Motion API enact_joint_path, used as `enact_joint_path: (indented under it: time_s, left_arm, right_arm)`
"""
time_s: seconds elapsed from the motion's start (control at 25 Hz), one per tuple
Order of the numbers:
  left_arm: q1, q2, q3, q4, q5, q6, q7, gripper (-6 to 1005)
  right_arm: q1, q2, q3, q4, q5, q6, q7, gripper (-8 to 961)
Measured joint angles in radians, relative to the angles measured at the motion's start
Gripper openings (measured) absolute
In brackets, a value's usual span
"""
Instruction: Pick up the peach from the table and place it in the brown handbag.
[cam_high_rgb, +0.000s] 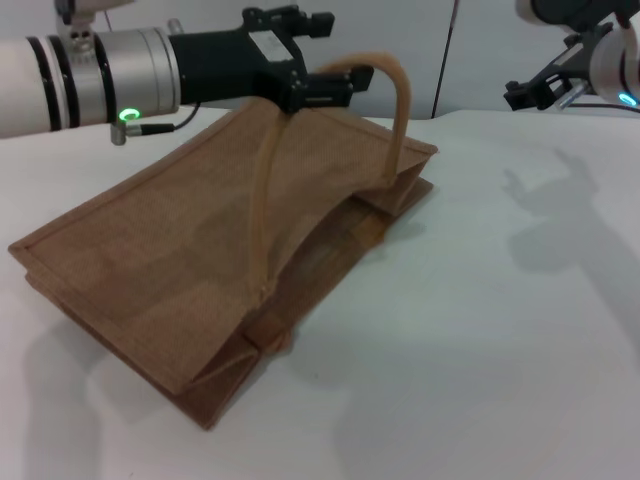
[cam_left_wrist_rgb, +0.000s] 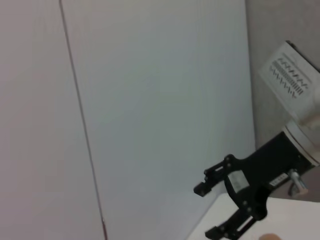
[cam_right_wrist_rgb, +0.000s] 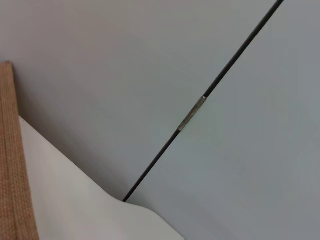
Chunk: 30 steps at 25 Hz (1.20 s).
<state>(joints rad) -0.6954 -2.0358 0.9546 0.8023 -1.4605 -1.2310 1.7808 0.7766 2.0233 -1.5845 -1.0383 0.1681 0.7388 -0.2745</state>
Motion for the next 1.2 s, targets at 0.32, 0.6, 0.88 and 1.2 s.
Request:
enact_joint_path:
  time_s: [0.32, 0.6, 0.88, 1.2]
  left_arm:
    - [0.001, 0.004, 0.021, -0.055, 0.035, 0.014, 0.009, 849]
    - [0.005, 0.002, 0.007, -0.066, 0.041, 0.03, 0.008, 847]
    - [0.052, 0.004, -0.08, -0.057, -0.065, 0.042, 0.067, 847]
    - [0.14, -0.002, -0.135, -0.06, -0.223, 0.047, 0.159, 847]
  right_arm:
    - [0.006, 0.0, 0.0, 0.009, 0.001, 0.0, 0.0, 896]
    - [0.006, 0.0, 0.0, 0.009, 0.001, -0.004, 0.0, 896]
    - [-0.003, 0.001, -0.001, 0.009, 0.002, -0.089, 0.042, 896]
    - [-0.052, 0.006, -0.034, 0.009, 0.033, -0.232, 0.067, 896]
